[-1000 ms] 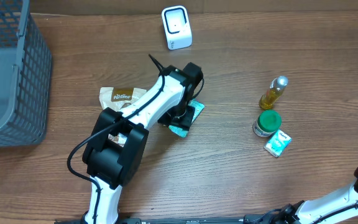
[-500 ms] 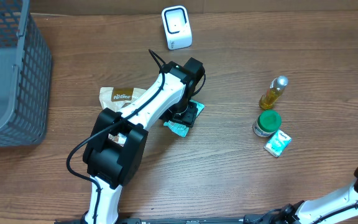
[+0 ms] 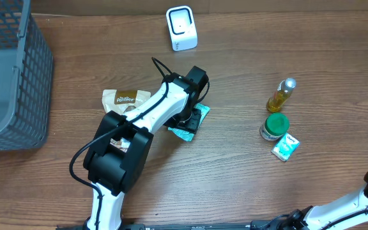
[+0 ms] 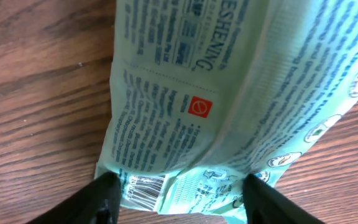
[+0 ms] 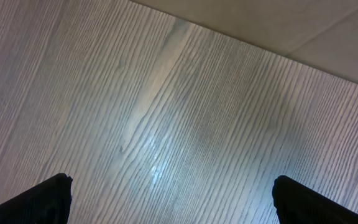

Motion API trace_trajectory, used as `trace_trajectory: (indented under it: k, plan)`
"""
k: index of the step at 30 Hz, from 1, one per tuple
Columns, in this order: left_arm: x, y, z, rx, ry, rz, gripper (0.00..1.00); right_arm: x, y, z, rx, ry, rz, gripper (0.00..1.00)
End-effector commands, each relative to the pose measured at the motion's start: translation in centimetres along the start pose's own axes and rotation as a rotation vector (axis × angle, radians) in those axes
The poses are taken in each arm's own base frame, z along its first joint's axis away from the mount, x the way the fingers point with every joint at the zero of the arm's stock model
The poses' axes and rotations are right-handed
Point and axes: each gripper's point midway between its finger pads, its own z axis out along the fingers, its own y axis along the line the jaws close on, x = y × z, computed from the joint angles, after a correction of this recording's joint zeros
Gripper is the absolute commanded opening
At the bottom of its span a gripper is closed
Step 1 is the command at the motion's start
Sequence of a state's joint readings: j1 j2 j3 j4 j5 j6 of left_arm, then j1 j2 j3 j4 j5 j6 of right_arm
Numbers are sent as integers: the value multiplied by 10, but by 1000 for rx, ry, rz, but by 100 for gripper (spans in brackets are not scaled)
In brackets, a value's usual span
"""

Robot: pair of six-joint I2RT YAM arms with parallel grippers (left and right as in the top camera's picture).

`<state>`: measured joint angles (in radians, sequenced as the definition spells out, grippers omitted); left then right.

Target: Scan the item barcode

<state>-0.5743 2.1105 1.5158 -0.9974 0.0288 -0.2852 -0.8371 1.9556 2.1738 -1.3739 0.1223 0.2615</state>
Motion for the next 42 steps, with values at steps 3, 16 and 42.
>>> trace_trajectory:
  k: [3, 16, 42]
  plan:
    - [18, 10, 18, -34, 77, -6, 71, -5, -1, -9, -2, -27, 3, 100]
    - [-32, -7, -86, 25, -126, 11, 81, -5, -1, -9, -2, -27, 3, 100]
    - [-51, -18, -64, 56, -215, 33, 68, -5, -1, -9, -2, -27, 3, 100]
